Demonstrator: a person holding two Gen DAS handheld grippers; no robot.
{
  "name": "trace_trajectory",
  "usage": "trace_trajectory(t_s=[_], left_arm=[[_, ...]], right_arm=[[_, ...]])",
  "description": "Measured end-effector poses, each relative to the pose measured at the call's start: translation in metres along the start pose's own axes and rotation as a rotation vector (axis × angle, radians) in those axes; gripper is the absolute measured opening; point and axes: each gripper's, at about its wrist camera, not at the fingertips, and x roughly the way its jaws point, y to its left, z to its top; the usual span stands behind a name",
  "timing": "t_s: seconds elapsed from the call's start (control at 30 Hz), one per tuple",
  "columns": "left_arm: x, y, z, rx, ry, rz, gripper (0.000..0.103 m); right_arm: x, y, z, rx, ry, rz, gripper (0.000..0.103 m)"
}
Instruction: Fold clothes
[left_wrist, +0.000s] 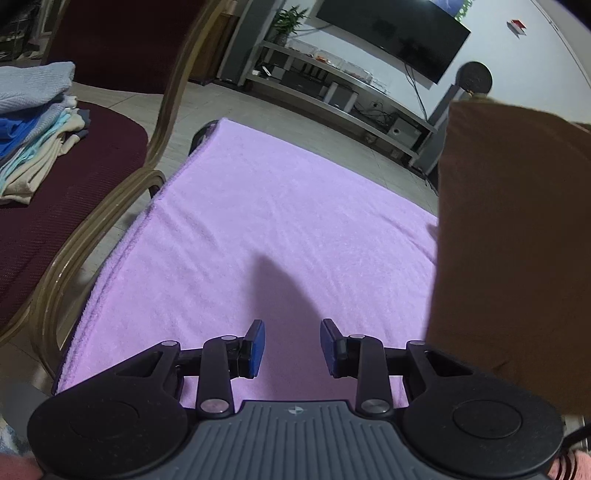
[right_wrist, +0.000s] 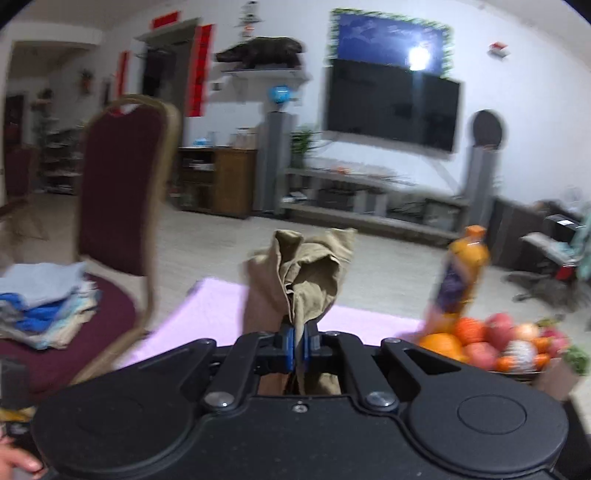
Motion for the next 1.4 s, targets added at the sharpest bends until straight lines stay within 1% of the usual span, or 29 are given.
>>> trace_trajectory(t_s=[0.07,0.17,0.27,0.4,0.5,0.57,0.6,0.63,0.67,0.7,0.77,0.83,0.87,0.93,1.0,1.07,1.1,1.13,1.23,1.27,1.33,1.37,1.4], left_arm=[[0.002,0.001,0.000,-0.009,-0.009,0.027,0.031],[0.009,0.000,-0.001,-0.005,0.007,0.054,0.031],[0.018,-0.005,-0.003,0.019,0.022,0.078,0.031],[0.028,-0.015,-0.007,0.074,0.041,0.104,0.031],[0.036,-0.021,-0.010,0.099,0.068,0.099,0.031],[0.044,-0.027,-0.014,0.117,0.095,0.097,0.031],[0.048,-0.031,-0.016,0.129,0.108,0.097,0.031],[0.050,-0.035,-0.018,0.144,0.118,0.096,0.031],[0.052,-0.040,-0.020,0.163,0.123,0.092,0.031],[0.052,-0.044,-0.022,0.181,0.125,0.087,0.032],[0.053,-0.050,-0.025,0.203,0.129,0.072,0.033],[0.054,-0.051,-0.025,0.183,0.146,0.043,0.034],[0.055,-0.051,-0.023,0.166,0.157,0.025,0.035],[0.055,-0.051,-0.017,0.130,0.176,-0.005,0.038],[0.056,-0.053,-0.007,0.094,0.194,-0.033,0.039],[0.060,-0.058,0.006,0.070,0.216,-0.056,0.040],[0.063,-0.061,0.012,0.066,0.222,-0.062,0.040],[0.068,-0.064,0.018,0.070,0.226,-0.057,0.040],[0.092,-0.072,0.031,0.105,0.237,0.003,0.041],[0.101,-0.072,0.035,0.107,0.249,0.007,0.041],[0.121,-0.071,0.040,0.098,0.286,-0.008,0.042],[0.130,-0.071,0.041,0.093,0.304,-0.019,0.042],[0.140,-0.071,0.041,0.089,0.320,-0.029,0.043]], right_arm=[[0.009,0.005,-0.007,-0.031,0.004,0.052,0.005],[0.030,0.009,-0.014,-0.053,0.043,0.103,0.005],[0.053,0.008,-0.019,-0.100,0.084,0.110,0.005],[0.091,-0.003,-0.029,-0.142,0.153,0.056,0.005],[0.128,-0.021,-0.042,-0.160,0.240,0.024,0.007],[0.156,-0.035,-0.057,-0.183,0.313,-0.025,0.014],[0.168,-0.043,-0.065,-0.190,0.348,-0.074,0.024],[0.175,-0.052,-0.071,-0.182,0.368,-0.127,0.030],[0.176,-0.063,-0.074,-0.153,0.376,-0.159,0.030],[0.173,-0.075,-0.074,-0.106,0.380,-0.169,0.030],[0.158,-0.097,-0.070,-0.014,0.385,-0.151,0.036],[0.141,-0.115,-0.065,0.034,0.405,-0.123,0.053],[0.133,-0.123,-0.064,0.055,0.416,-0.099,0.056],[0.117,-0.133,-0.066,0.092,0.406,-0.058,0.059],[0.109,-0.142,-0.070,0.118,0.367,-0.048,0.063],[0.109,-0.147,-0.079,0.136,0.328,-0.045,0.063],[0.115,-0.151,-0.085,0.161,0.326,-0.037,0.063],[0.121,-0.155,-0.095,0.211,0.333,-0.023,0.063],[0.138,-0.170,-0.133,0.434,0.372,0.049,0.063],[0.143,-0.175,-0.145,0.507,0.388,0.070,0.063],[0.152,-0.185,-0.162,0.629,0.444,0.054,0.068],[0.154,-0.189,-0.166,0.674,0.449,0.052,0.070],[0.156,-0.193,-0.168,0.707,0.444,0.077,0.072]])
